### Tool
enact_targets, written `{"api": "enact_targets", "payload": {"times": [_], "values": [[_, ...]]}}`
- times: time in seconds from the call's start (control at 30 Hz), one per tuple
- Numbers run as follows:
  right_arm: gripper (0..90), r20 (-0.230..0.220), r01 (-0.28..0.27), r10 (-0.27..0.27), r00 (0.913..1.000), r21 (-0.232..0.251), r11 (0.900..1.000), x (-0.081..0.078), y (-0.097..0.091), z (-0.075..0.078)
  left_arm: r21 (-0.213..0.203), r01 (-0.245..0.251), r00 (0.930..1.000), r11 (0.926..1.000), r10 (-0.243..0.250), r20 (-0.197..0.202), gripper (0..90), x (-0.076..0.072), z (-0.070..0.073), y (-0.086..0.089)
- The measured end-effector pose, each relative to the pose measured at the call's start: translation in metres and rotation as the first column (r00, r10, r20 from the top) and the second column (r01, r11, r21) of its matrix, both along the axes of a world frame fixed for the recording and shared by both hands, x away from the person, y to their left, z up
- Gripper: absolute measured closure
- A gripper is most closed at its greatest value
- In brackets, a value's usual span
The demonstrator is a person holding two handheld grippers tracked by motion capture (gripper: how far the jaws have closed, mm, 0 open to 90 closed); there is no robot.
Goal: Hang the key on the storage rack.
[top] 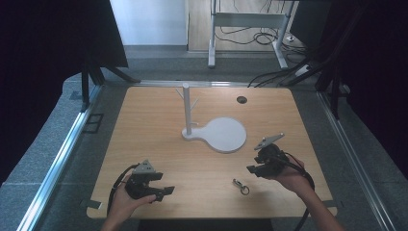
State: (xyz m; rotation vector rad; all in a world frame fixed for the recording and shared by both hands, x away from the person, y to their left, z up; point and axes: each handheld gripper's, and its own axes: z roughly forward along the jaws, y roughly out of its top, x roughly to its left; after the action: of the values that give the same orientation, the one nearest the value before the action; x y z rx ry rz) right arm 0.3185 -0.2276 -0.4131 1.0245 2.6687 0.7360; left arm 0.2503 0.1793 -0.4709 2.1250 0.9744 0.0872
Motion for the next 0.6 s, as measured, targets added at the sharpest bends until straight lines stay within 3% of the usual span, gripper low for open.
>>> {"api": "enact_targets", "payload": {"times": [0.2, 0.6], "values": [[52.3, -0.011, -0.011, 0.01, 0.9999, -0.011, 0.9999, -0.001, 0.005, -0.002, 0.001, 0.006, 1.0, 1.0, -0.006, -0.004, 27.3, 0.0, -0.001, -0.002], [55.1, -0.077, -0.063, 0.059, 0.9953, -0.045, 0.997, -0.003, 0.02, -0.015, 0.001, 0.01, 0.9999, 0.9999, -0.01, -0.006, 27.3, 0.0, -0.001, -0.003]]}}
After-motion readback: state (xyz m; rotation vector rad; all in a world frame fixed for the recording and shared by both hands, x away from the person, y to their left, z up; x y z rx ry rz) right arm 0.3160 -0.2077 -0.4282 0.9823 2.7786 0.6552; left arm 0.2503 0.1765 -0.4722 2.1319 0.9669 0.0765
